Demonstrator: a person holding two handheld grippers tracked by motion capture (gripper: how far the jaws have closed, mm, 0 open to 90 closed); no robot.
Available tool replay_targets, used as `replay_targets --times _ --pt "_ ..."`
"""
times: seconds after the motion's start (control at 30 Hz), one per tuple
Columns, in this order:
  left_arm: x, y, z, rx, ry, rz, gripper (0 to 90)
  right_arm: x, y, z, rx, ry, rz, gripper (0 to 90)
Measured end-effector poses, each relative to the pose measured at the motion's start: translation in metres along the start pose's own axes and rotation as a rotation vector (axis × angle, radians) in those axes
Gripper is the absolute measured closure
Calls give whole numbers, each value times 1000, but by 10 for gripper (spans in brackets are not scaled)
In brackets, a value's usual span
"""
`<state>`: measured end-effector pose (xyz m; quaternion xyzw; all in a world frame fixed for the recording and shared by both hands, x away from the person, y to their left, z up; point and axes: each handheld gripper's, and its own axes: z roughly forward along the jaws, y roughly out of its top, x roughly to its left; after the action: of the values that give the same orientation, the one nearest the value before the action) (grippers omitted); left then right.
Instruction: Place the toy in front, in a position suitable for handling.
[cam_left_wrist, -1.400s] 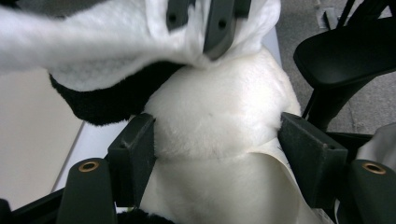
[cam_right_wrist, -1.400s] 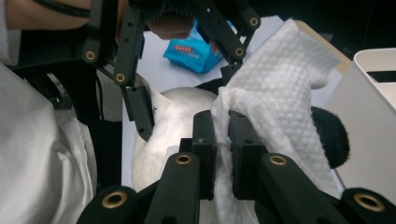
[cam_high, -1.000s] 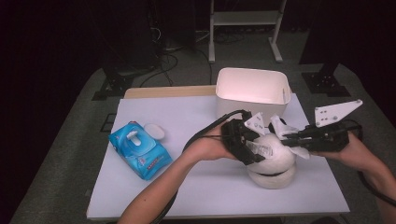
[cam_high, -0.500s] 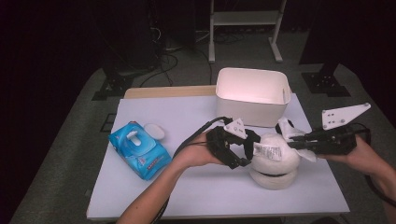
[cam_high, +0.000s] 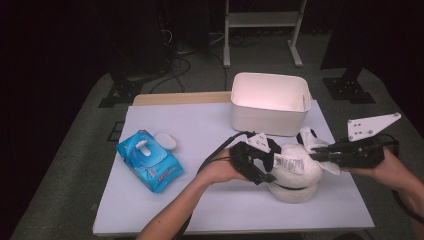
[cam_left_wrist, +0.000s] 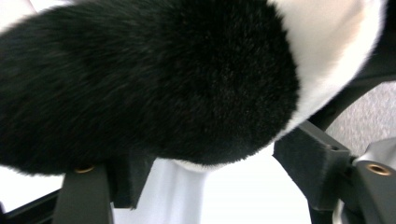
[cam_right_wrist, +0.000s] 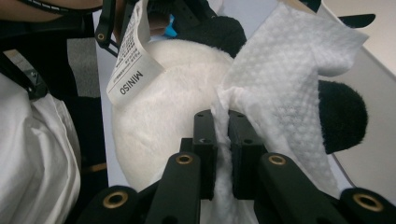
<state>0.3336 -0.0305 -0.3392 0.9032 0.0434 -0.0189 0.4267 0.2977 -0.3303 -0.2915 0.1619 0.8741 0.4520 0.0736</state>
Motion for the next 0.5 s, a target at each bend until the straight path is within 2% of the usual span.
replay_targets --times 0.13,0.3,0.5 --pt "-1 4 -6 30 24 19 307 2 4 1 -22 15 -4 823" --pt "-1 5 -24 25 46 11 307 -1 8 7 -72 53 13 823" --pt "-3 5 -47 49 93 33 306 -2 11 22 -80 81 19 822"
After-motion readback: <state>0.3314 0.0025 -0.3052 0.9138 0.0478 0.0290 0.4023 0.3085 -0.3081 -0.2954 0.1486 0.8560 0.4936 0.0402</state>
